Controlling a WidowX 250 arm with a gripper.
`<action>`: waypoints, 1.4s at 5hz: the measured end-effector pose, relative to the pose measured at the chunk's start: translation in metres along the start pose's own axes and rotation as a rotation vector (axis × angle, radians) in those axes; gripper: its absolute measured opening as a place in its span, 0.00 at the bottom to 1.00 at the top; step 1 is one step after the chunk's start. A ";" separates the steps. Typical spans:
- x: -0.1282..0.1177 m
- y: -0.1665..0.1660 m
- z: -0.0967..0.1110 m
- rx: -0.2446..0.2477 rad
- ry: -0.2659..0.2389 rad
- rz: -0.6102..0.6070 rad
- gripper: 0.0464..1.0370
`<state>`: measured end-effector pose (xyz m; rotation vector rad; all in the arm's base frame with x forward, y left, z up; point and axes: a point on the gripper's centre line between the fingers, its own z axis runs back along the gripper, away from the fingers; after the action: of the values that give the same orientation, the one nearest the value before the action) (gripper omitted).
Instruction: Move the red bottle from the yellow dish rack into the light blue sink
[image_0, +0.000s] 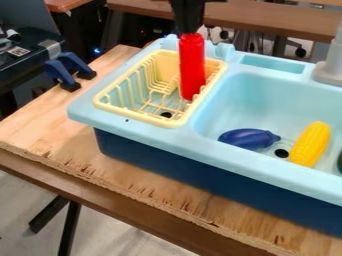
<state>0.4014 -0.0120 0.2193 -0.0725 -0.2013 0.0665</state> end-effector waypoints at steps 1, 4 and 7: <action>-0.006 -0.016 0.035 0.068 -0.086 -0.101 0.06; -0.014 -0.056 0.026 -0.098 -0.099 -0.229 0.06; -0.004 -0.067 -0.025 -0.145 0.001 -0.249 0.06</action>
<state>0.4059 -0.0806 0.1994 -0.1915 -0.2129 -0.1968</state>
